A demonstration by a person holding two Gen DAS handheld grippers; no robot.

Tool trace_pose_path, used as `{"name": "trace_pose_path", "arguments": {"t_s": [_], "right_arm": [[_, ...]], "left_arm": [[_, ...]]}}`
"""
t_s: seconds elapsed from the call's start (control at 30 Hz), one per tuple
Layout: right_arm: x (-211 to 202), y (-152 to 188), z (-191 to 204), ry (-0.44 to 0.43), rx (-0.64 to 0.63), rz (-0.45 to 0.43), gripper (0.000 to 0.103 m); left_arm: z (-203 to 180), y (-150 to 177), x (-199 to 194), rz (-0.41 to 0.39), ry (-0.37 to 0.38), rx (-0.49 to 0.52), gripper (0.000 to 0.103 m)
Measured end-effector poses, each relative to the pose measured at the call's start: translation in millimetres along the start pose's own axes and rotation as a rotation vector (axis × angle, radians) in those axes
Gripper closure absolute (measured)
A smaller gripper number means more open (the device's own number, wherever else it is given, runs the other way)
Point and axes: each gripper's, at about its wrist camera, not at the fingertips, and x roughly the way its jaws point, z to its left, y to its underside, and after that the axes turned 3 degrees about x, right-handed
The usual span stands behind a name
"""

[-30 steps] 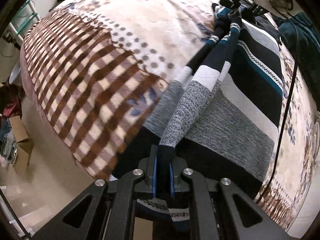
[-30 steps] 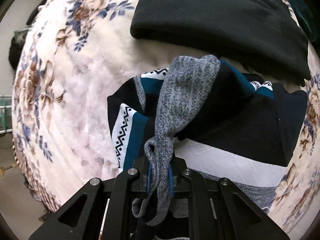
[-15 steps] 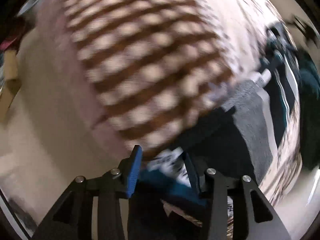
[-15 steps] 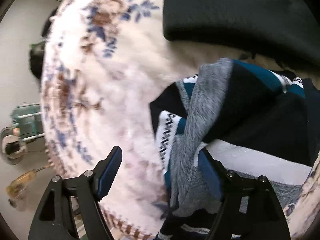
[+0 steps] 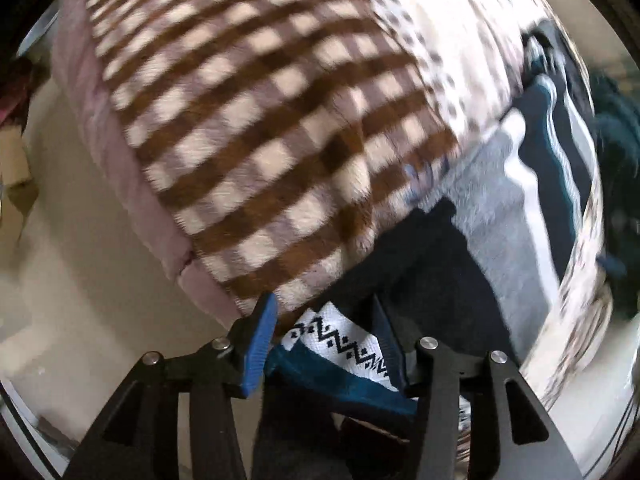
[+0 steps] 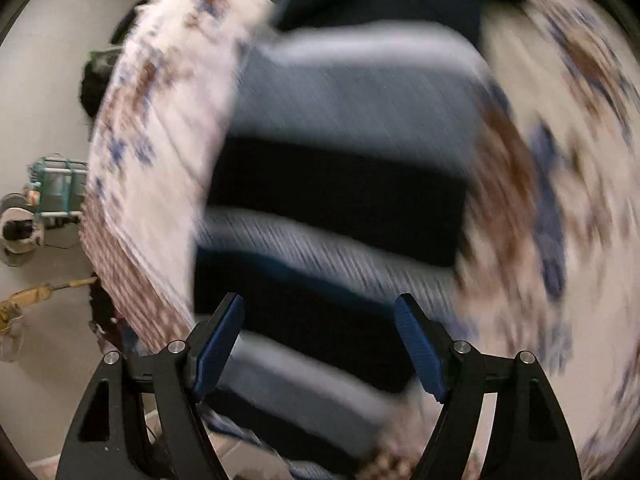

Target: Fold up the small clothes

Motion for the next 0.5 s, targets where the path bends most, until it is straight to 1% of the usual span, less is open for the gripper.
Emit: {"name": "trace_pose_path", "arguments": {"t_s": [0.07,0.13,0.23,0.27,0.3,0.33,0.37,0.4,0.43,0.47,0.5], "right_arm": [[15,41,-26,-0.007,0.064,0.05,0.023],[35,74,-45,-0.023,0.115,0.113,0.023],[67,121,-64,-0.063,0.182,0.176,0.023],[77,135,-67,-0.082,0.2,0.193,0.024],[83,147,-69,-0.102,0.212,0.192,0.026],[88,158,-70,-0.12,0.215,0.18,0.037],[93,169,-70,-0.121,0.214,0.168,0.044],[97,178,-69,-0.121,0.209,0.156,0.059],[99,186,-68,-0.133,0.203,0.131,0.07],[100,192,-66,-0.153,0.201,0.098,0.084],[99,196,-64,-0.156,0.185,0.081,0.096]], "left_arm": [[-5,-1,9,0.017,-0.037,0.058,0.055],[-3,-1,12,0.028,-0.019,0.061,0.054],[0,-1,12,0.024,0.01,0.062,0.055],[0,0,11,0.014,0.013,0.07,0.057],[-1,2,9,-0.008,0.018,0.094,0.06],[-2,4,7,-0.026,0.014,0.119,0.07],[-6,8,5,-0.045,0.012,0.154,0.076],[-12,11,4,-0.059,-0.001,0.194,0.087],[-18,15,4,-0.067,-0.027,0.232,0.091],[-24,18,7,-0.068,-0.046,0.256,0.091],[-26,20,11,-0.059,-0.066,0.277,0.091]]}}
